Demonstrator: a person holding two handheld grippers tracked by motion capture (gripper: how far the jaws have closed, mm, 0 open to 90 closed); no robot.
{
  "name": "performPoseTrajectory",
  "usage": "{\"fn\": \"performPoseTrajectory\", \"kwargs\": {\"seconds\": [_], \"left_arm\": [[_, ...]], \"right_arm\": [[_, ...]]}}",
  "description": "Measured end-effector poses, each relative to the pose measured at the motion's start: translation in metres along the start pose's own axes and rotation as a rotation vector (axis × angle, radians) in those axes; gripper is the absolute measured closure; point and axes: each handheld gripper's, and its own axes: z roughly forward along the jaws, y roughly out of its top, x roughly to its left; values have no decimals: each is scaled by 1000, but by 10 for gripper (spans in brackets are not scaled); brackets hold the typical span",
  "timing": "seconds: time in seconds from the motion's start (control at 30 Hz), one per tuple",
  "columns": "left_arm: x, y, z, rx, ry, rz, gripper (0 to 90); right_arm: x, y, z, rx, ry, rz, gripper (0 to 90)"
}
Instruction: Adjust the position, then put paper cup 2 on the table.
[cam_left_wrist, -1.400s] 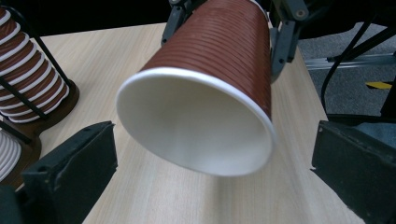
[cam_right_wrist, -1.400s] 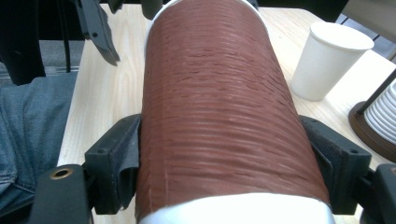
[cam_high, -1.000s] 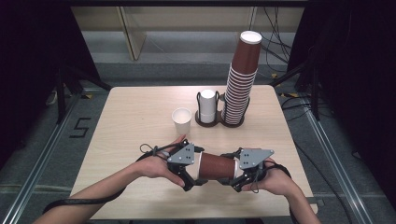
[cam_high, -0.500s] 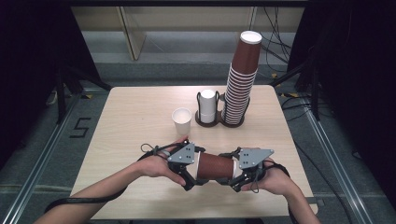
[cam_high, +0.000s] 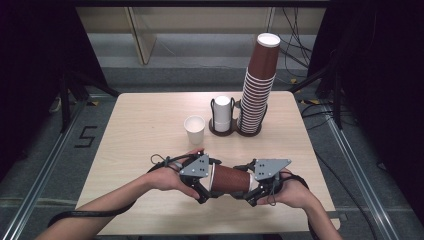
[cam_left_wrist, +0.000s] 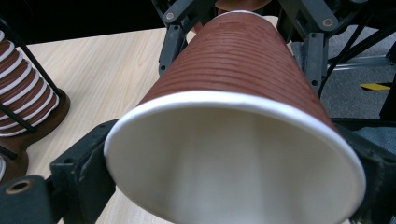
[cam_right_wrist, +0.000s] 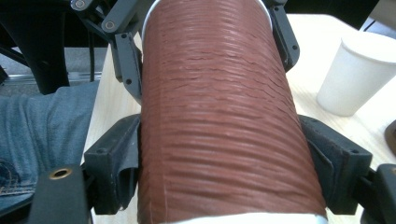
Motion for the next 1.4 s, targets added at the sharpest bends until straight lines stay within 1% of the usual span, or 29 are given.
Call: {"fn": "performPoseTrajectory", "kwargs": {"seconds": [0.07, 0.1, 0.13, 0.17, 0.2, 0.27, 0.37, 0.4, 0.43, 0.5, 0.53, 0.67, 0.7, 0.73, 0.77, 0.8, 0.83, 0.87, 0.9, 0.93, 0.97, 1.03, 1.1, 1.17, 1.23, 1.27, 1.3, 1.33, 1.4], "left_arm": [[0, 1, -1, 5, 8, 14, 80], [-1, 1, -2, -2, 10, 10, 83], [-2, 2, -2, -6, 13, 15, 85], [-1, 4, -4, 4, 13, 18, 87], [0, 5, -5, 12, 12, 21, 88], [2, 7, -7, 9, 18, 20, 91], [4, 9, -9, 15, 26, 33, 95], [5, 10, -11, 28, 24, 38, 95], [5, 10, -10, 27, 29, 32, 95], [6, 10, -11, 53, 38, 41, 95], [6, 9, -11, 58, 40, 45, 95], [7, 9, -13, 128, 53, 73, 95], [6, 8, -15, 145, 72, 84, 94], [6, 7, -15, 148, 75, 81, 93], [6, 6, -15, 150, 80, 78, 92], [7, 5, -16, 171, 84, 88, 92], [8, 4, -17, 181, 89, 89, 91], [8, 3, -17, 181, 91, 88, 91], [9, 2, -18, 188, 94, 82, 91], [10, 2, -18, 203, 93, 89, 91], [11, 2, -18, 215, 97, 90, 90], [13, 2, -18, 241, 92, 95, 90], [15, 4, -18, 283, 87, 121, 90], [14, 6, -15, 286, 87, 112, 89], [14, 8, -14, 303, 87, 121, 89], [16, 10, -15, 329, 80, 145, 89], [16, 11, -14, 337, 67, 138, 88], [15, 11, -13, 321, 86, 124, 88], [15, 13, -13, 344, 82, 133, 88]], "right_arm": [[1, 1, 0, 15, 6, 27, 214], [0, 1, 0, 15, 4, 21, 212], [0, 2, 1, 12, 3, 21, 208], [0, 2, 1, 18, 0, 28, 203], [1, 2, 2, 34, -1, 48, 182], [-1, 3, 3, 61, -8, 48, 150], [-1, 3, 4, 63, -8, 58, 141], [-2, 4, 4, 61, -23, 54, 129], [-3, 4, 2, 65, -32, 58, 120], [-5, 4, 0, 52, -46, 77, 102], [-5, 3, -1, 55, -54, 71, 92], [-2, 2, -6, 62, -77, 81, 73], [-2, 2, -7, 56, -83, 77, 71], [-2, 1, -11, 49, -92, 66, 69], [-3, 1, -12, 52, -95, 74, 69], [-2, 0, -13, 54, -101, 84, 70], [-4, 0, -15, 64, -111, 75, 71], [-4, 0, -15, 75, -107, 84, 71], [-4, -1, -14, 69, -107, 89, 72], [-6, -1, -14, 71, -111, 62, 76], [-5, -1, -13, 77, -116, 72, 82], [-6, 0, -11, 83, -122, 55, 91], [-6, 2, -9, 92, -122, 49, 100], [-5, 3, -7, 96, -127, 40, 110], [-3, 4, -6, 111, -132, 57, 120], [-3, 4, -5, 109, -128, 30, 126], [-3, 4, -4, 115, -127, 31, 128], [-4, 5, -4, 113, -140, 6, 133], [-3, 5, -3, 115, -146, 14, 144]]}}
